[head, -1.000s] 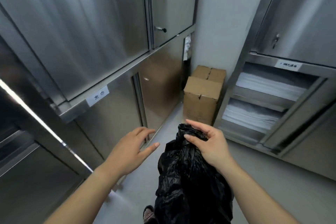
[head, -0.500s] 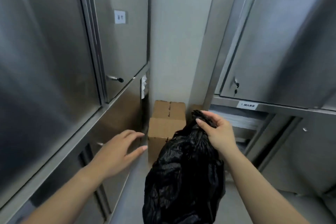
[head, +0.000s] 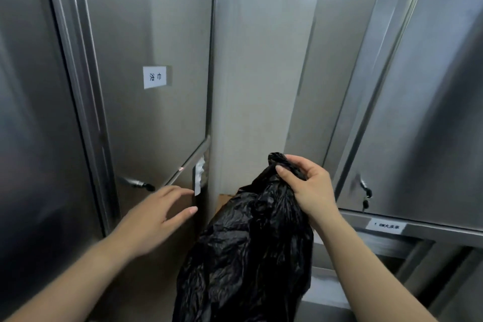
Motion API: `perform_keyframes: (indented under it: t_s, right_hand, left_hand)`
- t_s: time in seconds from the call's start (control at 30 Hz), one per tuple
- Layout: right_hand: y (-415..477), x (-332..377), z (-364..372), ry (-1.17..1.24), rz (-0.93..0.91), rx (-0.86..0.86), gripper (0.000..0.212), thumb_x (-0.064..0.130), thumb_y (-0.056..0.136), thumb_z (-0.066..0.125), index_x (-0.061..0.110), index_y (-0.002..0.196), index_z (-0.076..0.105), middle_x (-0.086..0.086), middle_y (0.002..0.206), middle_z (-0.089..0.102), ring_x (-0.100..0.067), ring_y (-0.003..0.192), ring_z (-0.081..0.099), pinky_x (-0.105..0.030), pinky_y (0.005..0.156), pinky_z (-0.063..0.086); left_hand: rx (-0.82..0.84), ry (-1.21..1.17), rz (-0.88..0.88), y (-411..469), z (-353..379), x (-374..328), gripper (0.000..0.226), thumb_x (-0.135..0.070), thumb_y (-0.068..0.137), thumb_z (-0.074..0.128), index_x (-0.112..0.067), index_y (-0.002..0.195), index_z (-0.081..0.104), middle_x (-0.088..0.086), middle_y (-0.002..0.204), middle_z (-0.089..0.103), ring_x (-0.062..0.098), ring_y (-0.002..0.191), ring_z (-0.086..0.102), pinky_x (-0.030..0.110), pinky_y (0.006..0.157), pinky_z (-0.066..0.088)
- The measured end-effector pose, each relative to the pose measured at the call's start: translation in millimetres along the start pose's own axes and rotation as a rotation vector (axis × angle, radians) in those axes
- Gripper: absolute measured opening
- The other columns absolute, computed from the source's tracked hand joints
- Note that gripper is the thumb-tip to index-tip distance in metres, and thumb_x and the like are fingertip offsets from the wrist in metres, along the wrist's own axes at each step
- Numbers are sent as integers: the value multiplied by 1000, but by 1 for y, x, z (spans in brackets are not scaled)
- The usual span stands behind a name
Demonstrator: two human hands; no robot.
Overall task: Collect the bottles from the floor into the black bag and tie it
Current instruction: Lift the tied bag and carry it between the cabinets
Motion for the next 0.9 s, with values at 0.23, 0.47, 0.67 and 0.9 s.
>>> perform_keyframes:
  t_s: [0.23, 0.47, 0.67, 0.9]
  right_hand:
    - [67, -3, 9, -8, -67, 37, 19, 7, 76, 73, 18, 91, 69, 9, 83, 72, 3, 72, 65, -12, 73, 51]
    - [111, -4, -3, -72, -97, 22, 21, 9, 76, 72, 27, 85, 69, 20, 75, 73, 1, 73, 65, -16, 75, 53]
    - [121, -22, -7, -121, -92, -32, 24, 7, 77, 71, 31, 81, 69, 22, 72, 72, 5, 71, 64, -11, 70, 51]
    - [128, -38, -24, -127, -62, -98, 21, 15, 77, 74, 36, 79, 72, 20, 77, 73, 1, 76, 66, -17, 75, 53]
  left_hand:
    - [2, -66, -11, 51, 12, 25, 66, -77, 74, 26, -42, 126, 46, -26, 124, 43, -2, 110, 48, 21, 84, 44]
    - [30, -368, -1, 87, 40, 34, 48, -64, 80, 39, -41, 119, 53, -23, 120, 54, -11, 109, 48, 12, 93, 38]
    - [170, -768, 15, 99, 72, 18, 40, -61, 83, 50, -40, 116, 58, -21, 115, 62, -5, 111, 54, 11, 86, 43]
    - [339, -890, -31, 90, 115, -1, 33, -63, 72, 57, -58, 104, 59, -22, 107, 65, 0, 101, 61, 16, 85, 48]
Point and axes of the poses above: each hand's wrist, its own y-axis towards the middle knuckle, its own z-axis out of the palm, x = y × z, the point moved 5 cm from there along y, towards the middle knuckle
